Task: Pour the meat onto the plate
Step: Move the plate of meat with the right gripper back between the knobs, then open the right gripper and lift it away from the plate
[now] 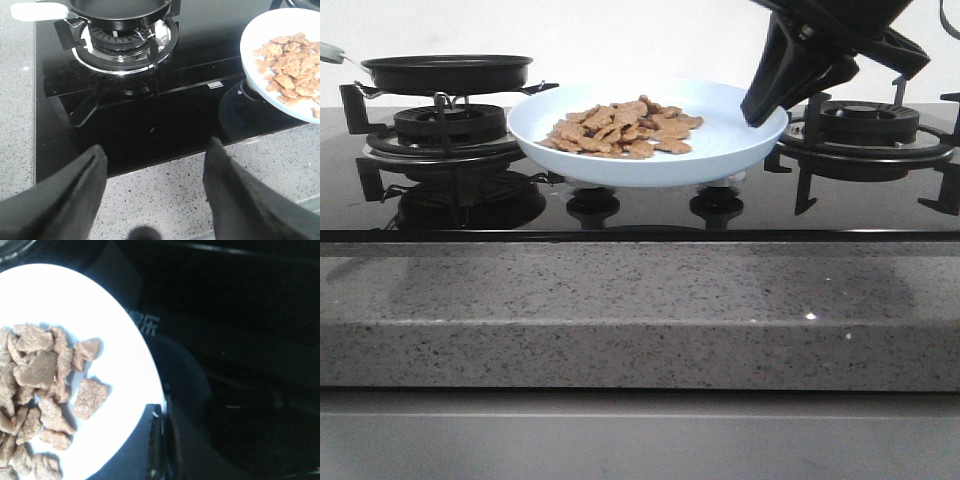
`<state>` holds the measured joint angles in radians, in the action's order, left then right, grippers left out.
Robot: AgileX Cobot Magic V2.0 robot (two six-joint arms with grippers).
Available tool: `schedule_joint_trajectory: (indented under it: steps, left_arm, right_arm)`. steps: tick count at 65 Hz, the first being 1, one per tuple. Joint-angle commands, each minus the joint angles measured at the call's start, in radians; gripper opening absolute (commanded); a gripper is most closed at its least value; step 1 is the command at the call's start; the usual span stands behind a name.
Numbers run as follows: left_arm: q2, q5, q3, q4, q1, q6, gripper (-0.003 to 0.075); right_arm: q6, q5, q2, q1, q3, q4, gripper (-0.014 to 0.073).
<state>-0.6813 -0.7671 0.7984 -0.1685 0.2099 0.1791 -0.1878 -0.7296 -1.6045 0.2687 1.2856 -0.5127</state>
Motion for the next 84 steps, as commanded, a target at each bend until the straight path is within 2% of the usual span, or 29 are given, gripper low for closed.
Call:
schedule_joint_trajectory:
  steps: [1,15,32,49,68,84]
  left_arm:
    - [0.001,0.062,0.026,-0.009,0.007,-0.012,0.0419]
    - [0.001,0.062,0.026,-0.009,0.007,-0.012,0.0419]
    - [0.001,0.062,0.026,-0.009,0.007,-0.012,0.0419]
    - [0.001,0.062,0.026,-0.009,0.007,-0.012,0.0419]
    - [0.001,0.062,0.026,-0.009,0.007,-0.012,0.0419]
    - [0.001,0.062,0.026,-0.009,0.007,-0.012,0.0419]
  right_arm:
    - [-0.007,0.057,0.048,-0.019,0.057,-0.028,-0.0068]
    - [-0.004,-0.016,-0.028,-0.079,0.22,-0.029,-0.0068]
    - [-0.004,-0.119,-0.206,-0.079,0.476,-0.029,-0.0068]
    - [0.006,-0.155,-0.373,-0.079,0.685,-0.008,-0.0068]
    - [0.062,-0.183,-0.479,-0.079,0.781,0.128,-0.0067]
    - [0.062,-0.185,-0.488,-0.079,0.782,0.136,-0.0055]
